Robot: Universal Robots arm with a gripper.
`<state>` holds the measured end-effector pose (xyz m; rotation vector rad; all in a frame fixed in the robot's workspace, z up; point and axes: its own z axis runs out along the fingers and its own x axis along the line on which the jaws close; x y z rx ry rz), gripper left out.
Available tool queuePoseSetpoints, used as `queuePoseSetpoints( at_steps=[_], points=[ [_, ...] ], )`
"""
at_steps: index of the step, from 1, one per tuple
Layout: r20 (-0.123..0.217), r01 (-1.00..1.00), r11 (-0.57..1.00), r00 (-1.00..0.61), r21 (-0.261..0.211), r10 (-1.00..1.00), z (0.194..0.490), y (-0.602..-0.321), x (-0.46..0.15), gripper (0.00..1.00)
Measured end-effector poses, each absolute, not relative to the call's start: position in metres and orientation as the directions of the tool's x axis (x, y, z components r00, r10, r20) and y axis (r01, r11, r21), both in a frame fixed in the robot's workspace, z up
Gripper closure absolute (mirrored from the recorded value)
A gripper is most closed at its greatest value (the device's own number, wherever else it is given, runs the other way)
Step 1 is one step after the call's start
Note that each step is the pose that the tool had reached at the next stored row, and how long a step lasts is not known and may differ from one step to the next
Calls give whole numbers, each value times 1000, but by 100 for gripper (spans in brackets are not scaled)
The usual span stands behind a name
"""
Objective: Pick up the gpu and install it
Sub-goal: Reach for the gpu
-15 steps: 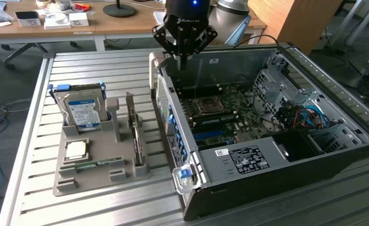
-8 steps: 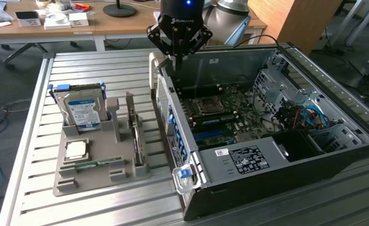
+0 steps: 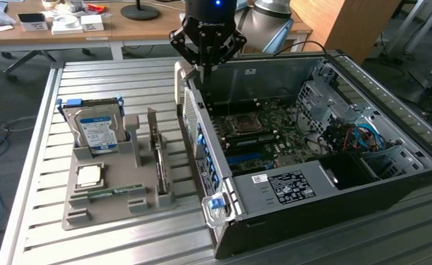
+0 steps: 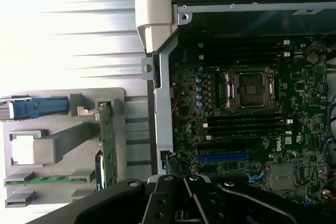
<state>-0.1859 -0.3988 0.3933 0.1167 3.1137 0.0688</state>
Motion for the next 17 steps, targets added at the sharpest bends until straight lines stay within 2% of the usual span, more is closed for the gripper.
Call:
queuePoseSetpoints(
  at_steps=[17],
  points=[
    [-23, 74, 996, -997, 45, 75, 393, -399, -195, 89]
  ],
)
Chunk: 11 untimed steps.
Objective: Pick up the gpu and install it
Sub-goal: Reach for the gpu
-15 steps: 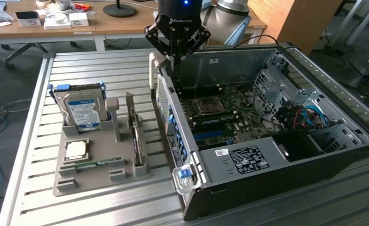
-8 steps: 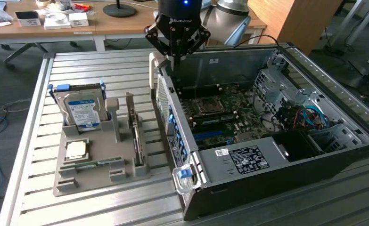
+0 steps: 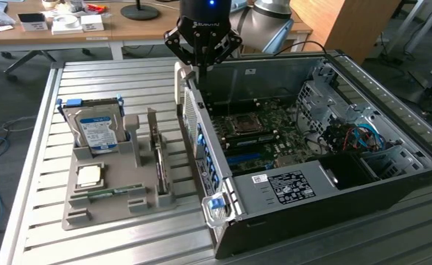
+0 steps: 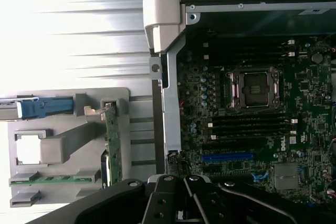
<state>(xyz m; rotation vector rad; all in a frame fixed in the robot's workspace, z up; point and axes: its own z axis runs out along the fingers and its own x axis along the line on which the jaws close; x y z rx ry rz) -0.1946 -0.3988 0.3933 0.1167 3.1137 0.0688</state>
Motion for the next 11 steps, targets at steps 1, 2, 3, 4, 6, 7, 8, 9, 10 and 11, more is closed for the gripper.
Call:
queuePoseSetpoints(
  at_steps=[1, 2, 3, 4, 6, 7, 8, 9, 10, 11],
  points=[
    [-23, 74, 996, -997, 45, 75, 393, -399, -196, 89],
    [-23, 74, 996, -997, 45, 75, 393, -399, -197, 89],
    [-23, 74, 996, -997, 45, 75, 393, -399, -198, 89],
    [-23, 74, 996, -997, 45, 75, 393, -399, -199, 89],
    [-23, 74, 996, -997, 45, 75, 393, -399, -201, 89],
    [-23, 74, 996, -997, 45, 75, 393, -399, -202, 89],
    [-23, 74, 996, -997, 45, 75, 393, -399, -203, 89],
    [-23, 74, 996, -997, 45, 75, 393, -399, -204, 89],
    [-23, 74, 996, -997, 45, 75, 393, -399, -205, 89],
    [-23, 74, 996, -997, 45, 75, 393, -399, -205, 89]
  ],
)
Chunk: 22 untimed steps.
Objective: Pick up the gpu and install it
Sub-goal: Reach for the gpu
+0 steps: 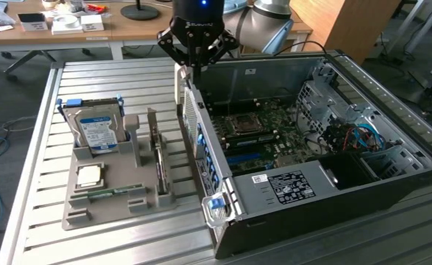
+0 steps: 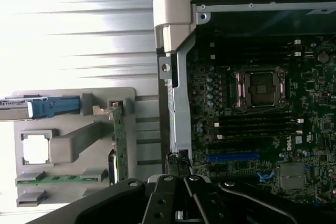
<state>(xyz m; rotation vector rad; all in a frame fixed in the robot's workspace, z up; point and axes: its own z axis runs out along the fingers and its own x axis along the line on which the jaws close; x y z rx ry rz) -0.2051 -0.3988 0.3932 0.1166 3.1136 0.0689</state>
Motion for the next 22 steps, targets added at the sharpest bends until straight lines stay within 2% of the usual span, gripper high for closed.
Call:
queuePoseSetpoints(
  at_steps=[22],
  points=[
    [-23, 74, 996, -997, 45, 75, 393, -399, -209, 89]
  ],
)
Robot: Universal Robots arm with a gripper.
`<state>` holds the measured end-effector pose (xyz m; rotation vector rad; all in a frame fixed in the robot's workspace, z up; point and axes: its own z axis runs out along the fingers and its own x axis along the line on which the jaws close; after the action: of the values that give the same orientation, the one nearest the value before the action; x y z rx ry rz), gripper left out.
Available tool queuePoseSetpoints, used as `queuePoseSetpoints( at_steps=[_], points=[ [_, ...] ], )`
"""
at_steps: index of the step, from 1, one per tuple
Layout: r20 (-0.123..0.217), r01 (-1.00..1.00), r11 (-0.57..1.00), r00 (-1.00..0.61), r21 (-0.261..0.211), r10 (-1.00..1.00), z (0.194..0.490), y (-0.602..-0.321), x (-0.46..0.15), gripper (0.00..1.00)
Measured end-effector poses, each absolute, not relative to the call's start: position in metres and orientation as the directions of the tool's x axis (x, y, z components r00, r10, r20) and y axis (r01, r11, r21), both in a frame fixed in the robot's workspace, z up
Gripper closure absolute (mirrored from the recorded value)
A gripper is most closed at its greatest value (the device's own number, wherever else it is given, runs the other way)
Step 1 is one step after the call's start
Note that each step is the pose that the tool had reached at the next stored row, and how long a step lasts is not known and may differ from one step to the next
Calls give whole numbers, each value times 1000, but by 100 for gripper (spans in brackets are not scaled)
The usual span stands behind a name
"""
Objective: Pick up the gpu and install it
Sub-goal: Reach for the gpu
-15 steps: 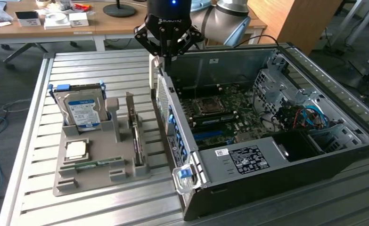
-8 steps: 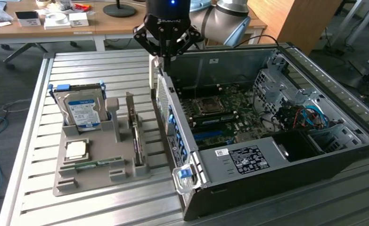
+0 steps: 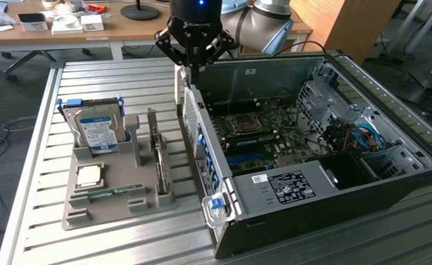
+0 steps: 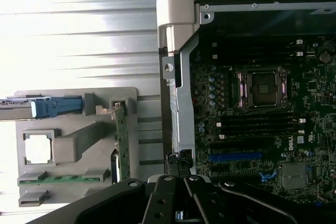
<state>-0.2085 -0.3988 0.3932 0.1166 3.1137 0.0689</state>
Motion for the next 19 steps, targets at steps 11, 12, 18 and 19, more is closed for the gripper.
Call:
queuePoseSetpoints(
  at_steps=[11, 12, 18, 19],
  points=[
    [-23, 74, 996, -997, 45, 75, 393, -399, -217, 89],
    [-23, 74, 996, -997, 45, 75, 393, -399, -219, 89],
    [-23, 74, 996, -997, 45, 75, 393, -399, -232, 89],
    [-23, 74, 996, -997, 45, 75, 393, -399, -234, 89]
  ],
)
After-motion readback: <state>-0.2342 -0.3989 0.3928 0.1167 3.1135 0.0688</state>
